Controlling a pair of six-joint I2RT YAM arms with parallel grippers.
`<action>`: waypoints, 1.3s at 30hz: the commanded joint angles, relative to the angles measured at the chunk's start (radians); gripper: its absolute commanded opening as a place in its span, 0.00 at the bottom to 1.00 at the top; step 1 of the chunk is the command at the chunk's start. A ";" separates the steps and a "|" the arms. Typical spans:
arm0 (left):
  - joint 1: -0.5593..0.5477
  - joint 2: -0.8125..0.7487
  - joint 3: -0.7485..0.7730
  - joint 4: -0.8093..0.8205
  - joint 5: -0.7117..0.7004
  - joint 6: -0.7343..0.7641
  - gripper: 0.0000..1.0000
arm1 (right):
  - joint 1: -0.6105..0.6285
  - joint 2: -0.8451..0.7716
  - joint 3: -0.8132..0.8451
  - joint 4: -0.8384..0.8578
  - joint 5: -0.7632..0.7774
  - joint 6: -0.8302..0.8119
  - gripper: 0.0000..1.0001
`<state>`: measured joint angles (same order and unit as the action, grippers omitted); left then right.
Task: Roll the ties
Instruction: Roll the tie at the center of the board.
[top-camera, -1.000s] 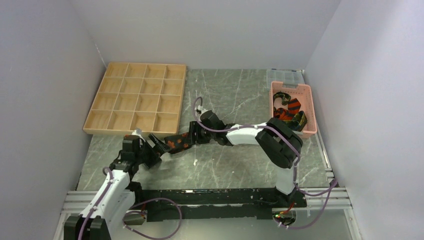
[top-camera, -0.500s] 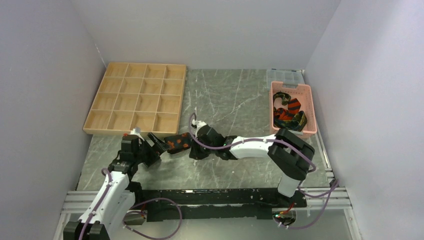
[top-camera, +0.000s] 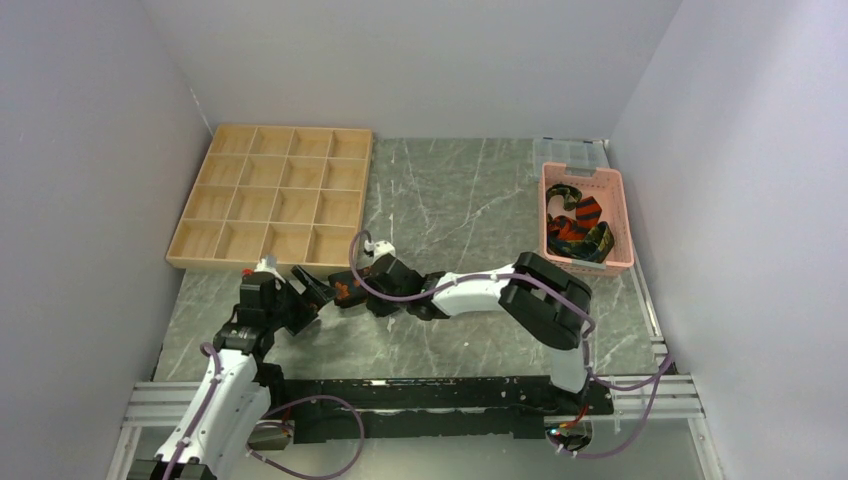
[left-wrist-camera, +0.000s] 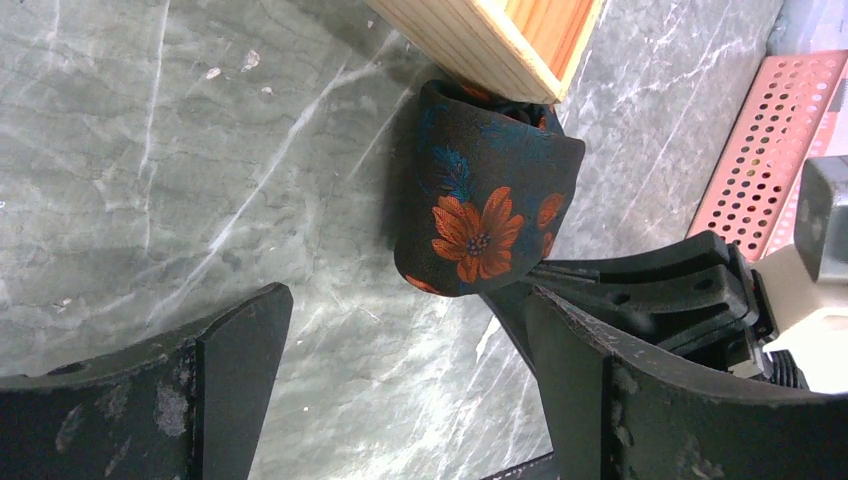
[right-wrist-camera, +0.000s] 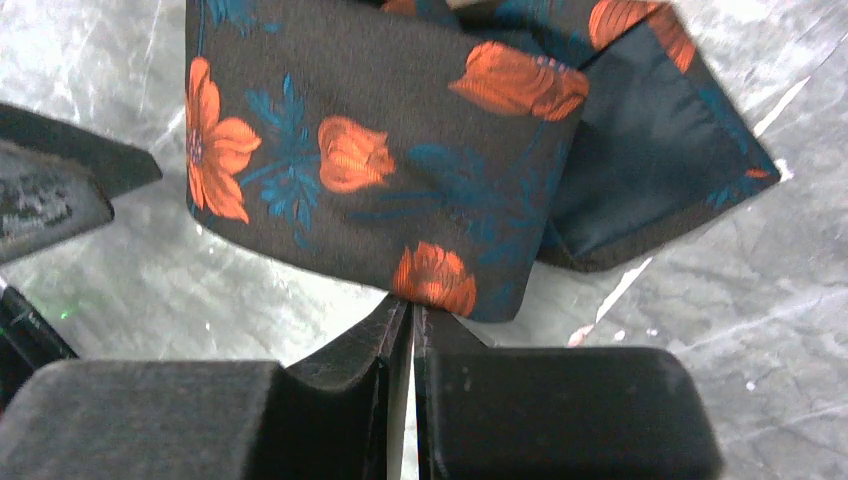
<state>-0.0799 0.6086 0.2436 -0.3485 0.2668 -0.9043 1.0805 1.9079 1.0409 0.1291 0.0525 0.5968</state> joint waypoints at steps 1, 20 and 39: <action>-0.001 0.008 0.034 0.011 -0.009 -0.001 0.92 | 0.001 0.049 0.051 -0.014 0.113 0.003 0.10; -0.001 0.067 0.020 0.153 -0.044 -0.048 0.93 | 0.001 -0.113 -0.099 0.035 0.042 -0.032 0.16; 0.003 0.312 -0.008 0.441 0.143 -0.050 0.94 | -0.211 -0.141 0.035 0.080 -0.348 0.069 0.34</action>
<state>-0.0799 0.8856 0.2394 0.0330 0.3786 -0.9653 0.8585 1.7248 1.0027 0.1799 -0.2234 0.6556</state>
